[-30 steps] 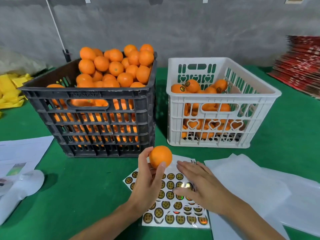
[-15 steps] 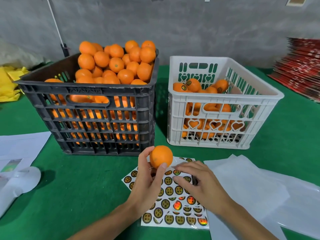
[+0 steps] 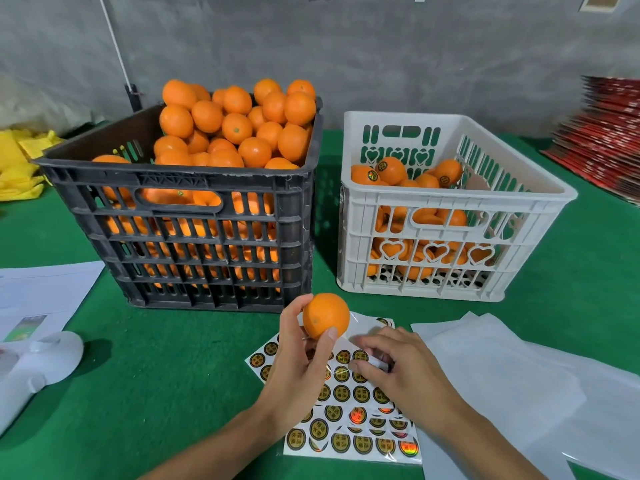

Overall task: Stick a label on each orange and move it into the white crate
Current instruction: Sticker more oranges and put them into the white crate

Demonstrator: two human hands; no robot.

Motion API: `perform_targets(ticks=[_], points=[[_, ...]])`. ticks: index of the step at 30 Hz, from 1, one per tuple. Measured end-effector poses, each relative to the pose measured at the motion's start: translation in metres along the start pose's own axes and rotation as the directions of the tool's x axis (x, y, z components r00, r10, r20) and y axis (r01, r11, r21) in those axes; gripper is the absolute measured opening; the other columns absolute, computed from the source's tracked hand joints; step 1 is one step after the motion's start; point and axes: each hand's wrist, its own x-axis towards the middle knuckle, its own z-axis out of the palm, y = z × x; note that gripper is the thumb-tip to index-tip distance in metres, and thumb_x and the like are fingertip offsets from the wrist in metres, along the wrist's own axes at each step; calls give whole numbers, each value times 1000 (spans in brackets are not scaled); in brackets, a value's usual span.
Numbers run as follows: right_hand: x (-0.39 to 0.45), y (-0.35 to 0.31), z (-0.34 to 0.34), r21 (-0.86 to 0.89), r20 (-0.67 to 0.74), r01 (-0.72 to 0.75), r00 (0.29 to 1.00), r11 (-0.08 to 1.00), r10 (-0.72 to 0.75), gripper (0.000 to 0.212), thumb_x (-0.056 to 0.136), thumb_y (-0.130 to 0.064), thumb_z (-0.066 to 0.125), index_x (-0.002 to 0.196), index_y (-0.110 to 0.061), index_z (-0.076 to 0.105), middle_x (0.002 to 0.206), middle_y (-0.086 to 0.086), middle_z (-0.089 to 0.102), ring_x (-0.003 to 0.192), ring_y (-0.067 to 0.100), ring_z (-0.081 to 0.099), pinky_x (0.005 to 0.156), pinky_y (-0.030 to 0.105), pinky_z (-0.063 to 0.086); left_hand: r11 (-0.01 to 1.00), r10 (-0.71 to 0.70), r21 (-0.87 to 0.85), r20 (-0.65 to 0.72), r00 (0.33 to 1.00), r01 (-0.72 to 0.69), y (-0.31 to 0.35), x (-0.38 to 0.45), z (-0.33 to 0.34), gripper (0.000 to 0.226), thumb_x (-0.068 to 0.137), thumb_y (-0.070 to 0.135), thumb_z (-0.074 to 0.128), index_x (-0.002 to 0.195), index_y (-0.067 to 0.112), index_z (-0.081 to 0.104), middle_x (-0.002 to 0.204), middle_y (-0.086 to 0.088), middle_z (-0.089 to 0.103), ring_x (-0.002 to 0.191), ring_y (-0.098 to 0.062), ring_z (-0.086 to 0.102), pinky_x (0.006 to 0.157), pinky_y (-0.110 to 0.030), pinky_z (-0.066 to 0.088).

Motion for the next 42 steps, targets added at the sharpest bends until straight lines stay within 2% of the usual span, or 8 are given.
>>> perform_targets(ticks=[5,11,18,21,27,32,36,42], points=[[1,1,1,91,-14,-59,998,994,61,27,88,-43,77,114,-36,74,102,-17,66,101,9,58,93,37,46,1000,-12,-3,-1,1000,12,1,0,0,55,102,48,56,147,48,23,127,-9,56,104,-18,70,79,-16,53],[-4,0,-2,12,-71,19,997,1000,-18,9,87,-33,80,94,-33,74,100,-24,64,96,4,52,87,26,41,1000,-20,16,-12,1000,21,0,1,0,58,101,55,55,148,48,22,125,-9,57,101,-20,69,80,-18,51],[-3,4,-4,-113,7,-32,999,993,33,56,81,-69,68,129,-40,67,121,-23,49,116,0,39,100,14,23,1000,-11,21,-13,1000,11,-1,1,0,55,102,52,55,147,49,24,128,-7,56,107,-18,69,84,-17,51],[-3,4,-2,-105,-4,-13,1000,994,13,44,85,-62,69,121,-37,73,135,-22,49,125,0,35,105,16,19,1000,-13,7,-41,999,13,1,0,0,55,100,54,56,145,50,25,127,-1,57,107,-14,69,86,-17,52],[-4,2,4,-60,-49,22,998,998,-25,32,90,-46,74,117,-29,75,124,-21,58,121,2,47,108,18,26,999,7,-32,-74,997,-9,7,0,1,57,95,63,57,143,49,30,113,25,60,105,-15,70,86,-22,55],[-5,-2,4,-91,-89,83,992,992,-91,21,91,-36,77,110,-28,76,114,-20,64,108,0,52,103,28,36,999,12,-41,-76,997,-15,6,1,1,54,97,57,57,143,46,31,113,25,60,102,-13,69,84,-19,54],[-5,2,3,-112,-74,-18,997,994,9,43,90,-53,71,127,-30,71,130,-19,55,121,0,42,108,16,25,999,14,-42,-73,997,-17,4,2,0,55,98,56,57,145,45,30,113,25,60,102,-15,68,87,-22,55],[-3,0,8,-63,-84,-19,996,998,14,29,91,-43,74,115,-26,76,126,-18,59,121,4,45,109,20,29,999,15,-50,-76,997,-18,5,1,0,53,98,56,57,143,47,31,110,26,59,100,-13,68,82,-20,55]])
